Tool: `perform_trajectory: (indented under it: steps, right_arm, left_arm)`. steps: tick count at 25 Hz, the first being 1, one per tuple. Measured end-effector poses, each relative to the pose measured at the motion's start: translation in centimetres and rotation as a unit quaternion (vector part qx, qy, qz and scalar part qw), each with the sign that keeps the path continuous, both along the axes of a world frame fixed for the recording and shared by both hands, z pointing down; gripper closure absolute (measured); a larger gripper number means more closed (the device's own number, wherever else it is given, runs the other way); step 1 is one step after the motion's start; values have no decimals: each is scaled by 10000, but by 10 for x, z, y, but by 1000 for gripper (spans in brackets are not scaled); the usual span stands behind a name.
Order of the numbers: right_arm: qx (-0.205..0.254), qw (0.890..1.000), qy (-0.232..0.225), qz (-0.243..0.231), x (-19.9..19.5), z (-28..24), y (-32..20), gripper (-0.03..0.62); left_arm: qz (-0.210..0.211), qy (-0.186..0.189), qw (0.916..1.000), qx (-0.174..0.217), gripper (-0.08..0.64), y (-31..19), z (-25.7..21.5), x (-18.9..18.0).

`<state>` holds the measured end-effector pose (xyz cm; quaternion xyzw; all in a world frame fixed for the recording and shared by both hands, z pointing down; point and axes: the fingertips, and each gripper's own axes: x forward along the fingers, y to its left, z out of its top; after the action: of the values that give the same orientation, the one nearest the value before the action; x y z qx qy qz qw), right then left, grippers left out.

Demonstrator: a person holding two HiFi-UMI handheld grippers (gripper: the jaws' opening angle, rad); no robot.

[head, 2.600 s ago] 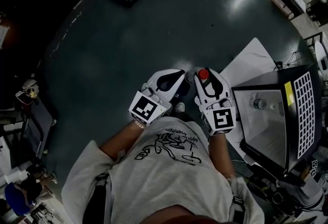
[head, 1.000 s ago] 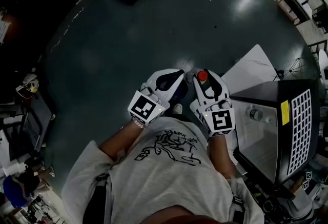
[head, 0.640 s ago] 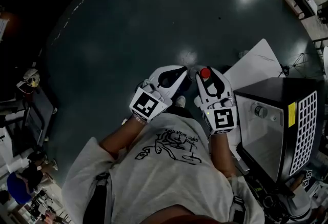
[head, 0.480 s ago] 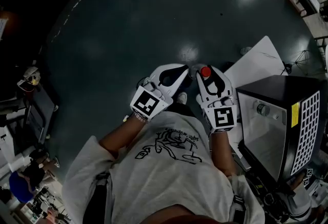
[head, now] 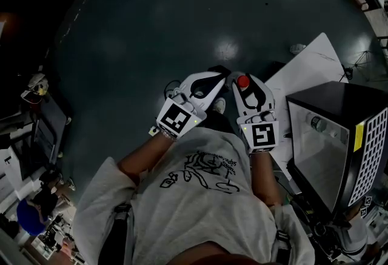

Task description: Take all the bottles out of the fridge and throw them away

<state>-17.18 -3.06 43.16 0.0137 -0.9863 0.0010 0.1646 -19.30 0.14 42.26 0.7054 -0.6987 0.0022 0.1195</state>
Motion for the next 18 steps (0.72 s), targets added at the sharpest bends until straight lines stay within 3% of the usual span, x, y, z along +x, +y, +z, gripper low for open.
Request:
perform_trajectory:
  steps: [18]
  right_arm:
    - [-247, 9991, 347, -38, 1, 76, 32, 437]
  left_arm:
    - [-47, 214, 9992, -329, 554, 28, 64, 0]
